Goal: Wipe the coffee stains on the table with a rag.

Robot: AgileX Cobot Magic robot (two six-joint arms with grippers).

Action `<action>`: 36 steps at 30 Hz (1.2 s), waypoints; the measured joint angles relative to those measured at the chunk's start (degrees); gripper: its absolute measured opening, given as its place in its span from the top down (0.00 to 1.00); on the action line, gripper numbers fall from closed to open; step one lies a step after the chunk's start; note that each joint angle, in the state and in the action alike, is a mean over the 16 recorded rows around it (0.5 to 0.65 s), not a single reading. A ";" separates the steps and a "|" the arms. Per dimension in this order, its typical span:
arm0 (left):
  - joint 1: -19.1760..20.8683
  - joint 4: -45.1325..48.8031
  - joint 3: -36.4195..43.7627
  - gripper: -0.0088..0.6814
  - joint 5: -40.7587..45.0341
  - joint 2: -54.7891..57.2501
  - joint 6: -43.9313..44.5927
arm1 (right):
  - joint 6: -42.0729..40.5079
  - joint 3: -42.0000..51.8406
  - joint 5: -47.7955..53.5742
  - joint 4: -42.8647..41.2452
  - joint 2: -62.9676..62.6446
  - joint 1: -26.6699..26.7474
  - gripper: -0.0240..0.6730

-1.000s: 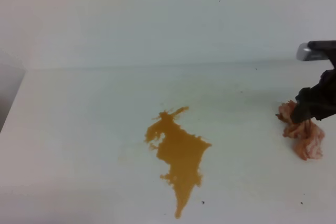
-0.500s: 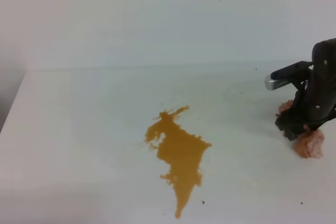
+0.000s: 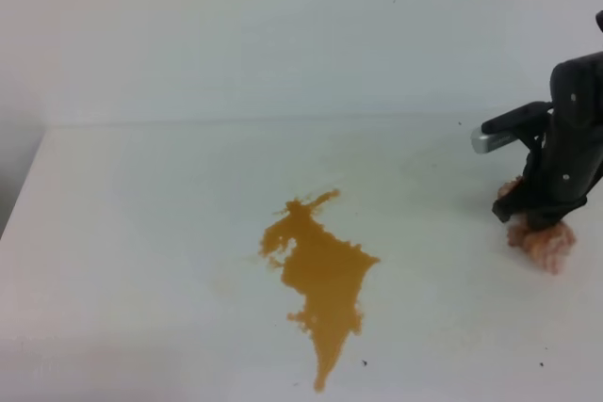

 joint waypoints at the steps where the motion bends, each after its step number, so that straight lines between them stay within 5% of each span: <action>1: 0.00 0.00 0.00 0.99 0.00 0.00 0.00 | -0.63 -0.69 0.45 0.89 -0.24 0.04 0.86; 10: 0.00 0.00 0.00 0.99 0.00 0.00 0.00 | -10.10 -5.39 3.92 12.68 -4.89 2.89 0.93; 18: 0.00 0.00 0.00 0.99 0.00 0.01 0.00 | -19.24 -4.51 5.28 19.98 -10.08 13.40 0.93; 28: 0.00 0.00 0.00 0.99 0.00 0.05 0.00 | -27.66 8.99 -0.70 18.68 -17.38 30.26 0.93; 36: 0.00 0.00 0.00 0.99 0.00 0.05 0.00 | -37.04 20.49 -8.50 23.03 -19.30 34.86 0.93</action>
